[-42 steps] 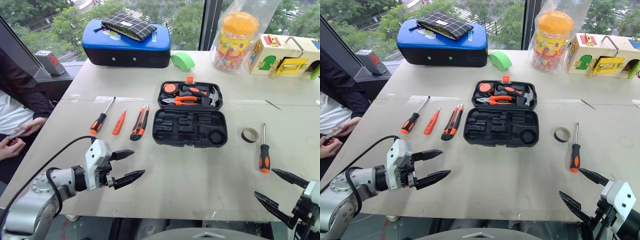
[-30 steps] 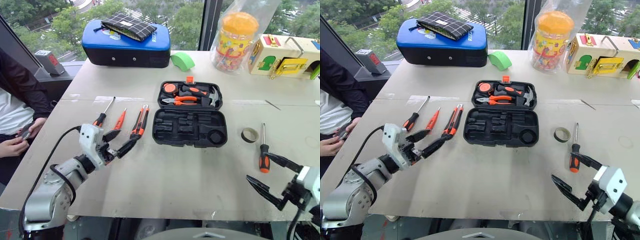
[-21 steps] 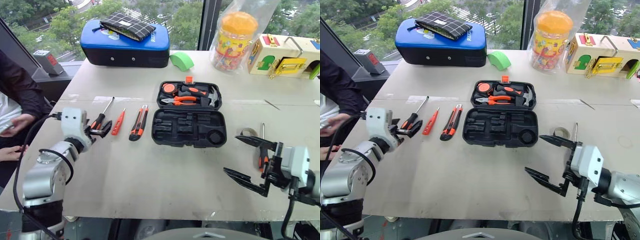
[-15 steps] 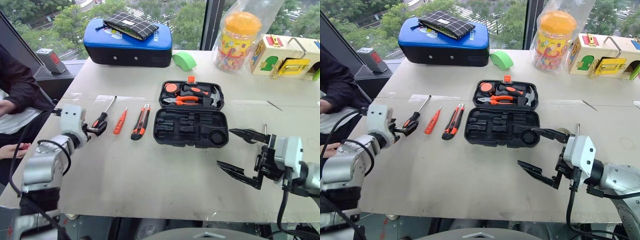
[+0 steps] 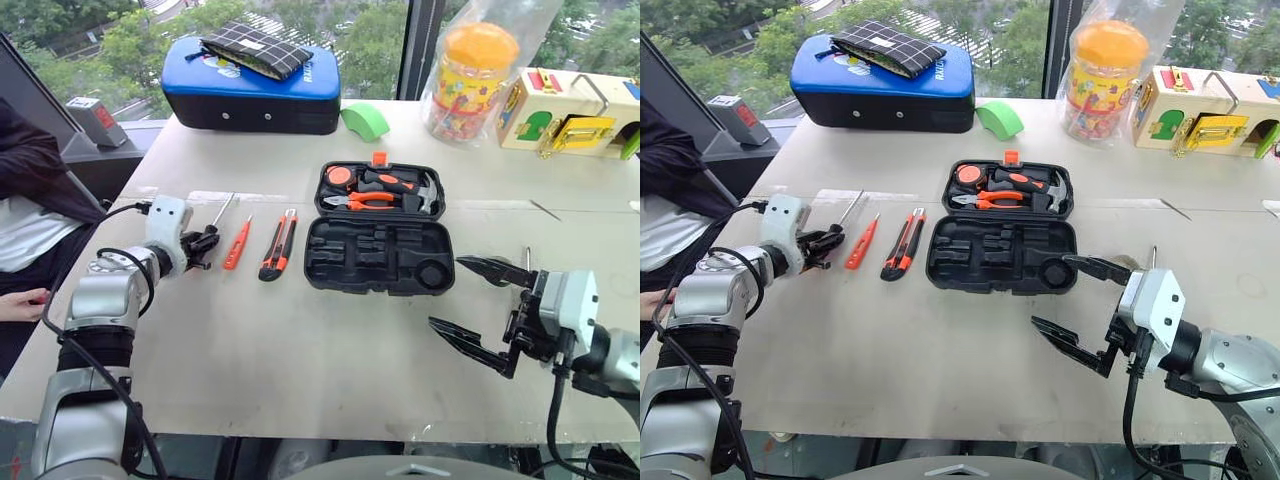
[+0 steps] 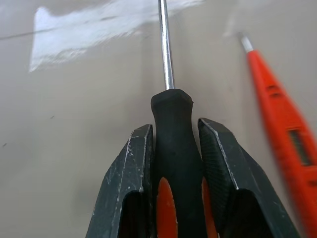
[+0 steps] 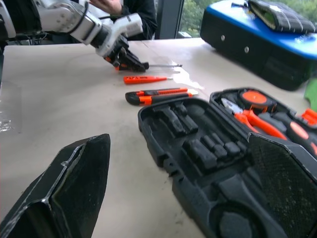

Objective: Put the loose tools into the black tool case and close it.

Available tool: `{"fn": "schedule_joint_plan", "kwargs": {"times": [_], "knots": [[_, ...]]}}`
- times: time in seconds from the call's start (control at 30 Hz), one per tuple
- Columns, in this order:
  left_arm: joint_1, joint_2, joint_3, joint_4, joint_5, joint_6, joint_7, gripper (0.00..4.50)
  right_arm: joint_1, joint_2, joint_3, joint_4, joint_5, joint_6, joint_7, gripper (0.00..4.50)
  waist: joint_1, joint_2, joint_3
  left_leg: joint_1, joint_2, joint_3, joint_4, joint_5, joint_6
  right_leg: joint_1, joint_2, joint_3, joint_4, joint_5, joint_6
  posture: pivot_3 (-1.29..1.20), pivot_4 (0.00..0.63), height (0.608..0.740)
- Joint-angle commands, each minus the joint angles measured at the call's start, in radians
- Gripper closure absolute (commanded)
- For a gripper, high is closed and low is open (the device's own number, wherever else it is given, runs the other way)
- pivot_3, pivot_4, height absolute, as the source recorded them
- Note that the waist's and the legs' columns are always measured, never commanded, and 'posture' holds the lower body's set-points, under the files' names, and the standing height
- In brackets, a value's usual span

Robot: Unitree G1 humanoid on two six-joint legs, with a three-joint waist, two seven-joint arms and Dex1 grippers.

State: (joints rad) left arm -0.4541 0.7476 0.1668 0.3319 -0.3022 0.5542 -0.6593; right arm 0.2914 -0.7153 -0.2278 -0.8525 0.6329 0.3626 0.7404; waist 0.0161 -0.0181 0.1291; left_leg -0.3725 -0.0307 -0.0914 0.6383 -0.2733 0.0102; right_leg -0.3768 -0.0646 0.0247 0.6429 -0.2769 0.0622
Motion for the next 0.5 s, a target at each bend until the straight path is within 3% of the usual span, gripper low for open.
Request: {"fn": "schedule_joint_plan", "kwargs": {"times": [0.03,0.17,0.27,0.5], "knots": [[-0.094,0.017,-0.027,-0.163,-0.072,-0.054,-0.177,3.68,0.046,0.031,-0.063,-0.042,0.010,-0.030,-0.025,0.00,0.004,-0.001,0.000,-0.002,0.000,-0.002,0.002,0.000,0.000,0.000,0.000,-0.001,0.000,0.000,0.000,0.00,0.150,0.740],[-0.224,0.008,-0.273,-0.180,0.033,-0.211,-0.450,3.68,0.140,0.064,-0.144,-0.069,0.016,-0.047,-0.041,0.00,0.016,0.000,-0.001,-0.008,-0.003,-0.008,0.009,0.002,-0.004,0.000,0.001,-0.005,0.000,0.000,0.000,0.00,0.150,0.740],[-0.387,-0.069,-0.423,0.028,0.174,-0.425,-0.543,3.68,0.198,0.081,-0.192,-0.093,0.004,-0.054,-0.051,0.00,0.008,0.004,-0.002,-0.006,-0.004,-0.003,0.009,0.001,-0.002,0.001,0.002,-0.003,0.001,0.000,0.000,0.00,0.150,0.740],[-0.646,-0.247,-0.585,0.526,0.393,-0.783,-0.586,3.68,0.279,0.105,-0.237,-0.138,-0.020,-0.077,-0.058,0.00,-0.026,0.002,-0.001,-0.006,-0.004,-0.003,0.011,-0.001,0.002,0.000,0.011,-0.003,0.002,0.000,0.000,0.00,0.150,0.740]]}}
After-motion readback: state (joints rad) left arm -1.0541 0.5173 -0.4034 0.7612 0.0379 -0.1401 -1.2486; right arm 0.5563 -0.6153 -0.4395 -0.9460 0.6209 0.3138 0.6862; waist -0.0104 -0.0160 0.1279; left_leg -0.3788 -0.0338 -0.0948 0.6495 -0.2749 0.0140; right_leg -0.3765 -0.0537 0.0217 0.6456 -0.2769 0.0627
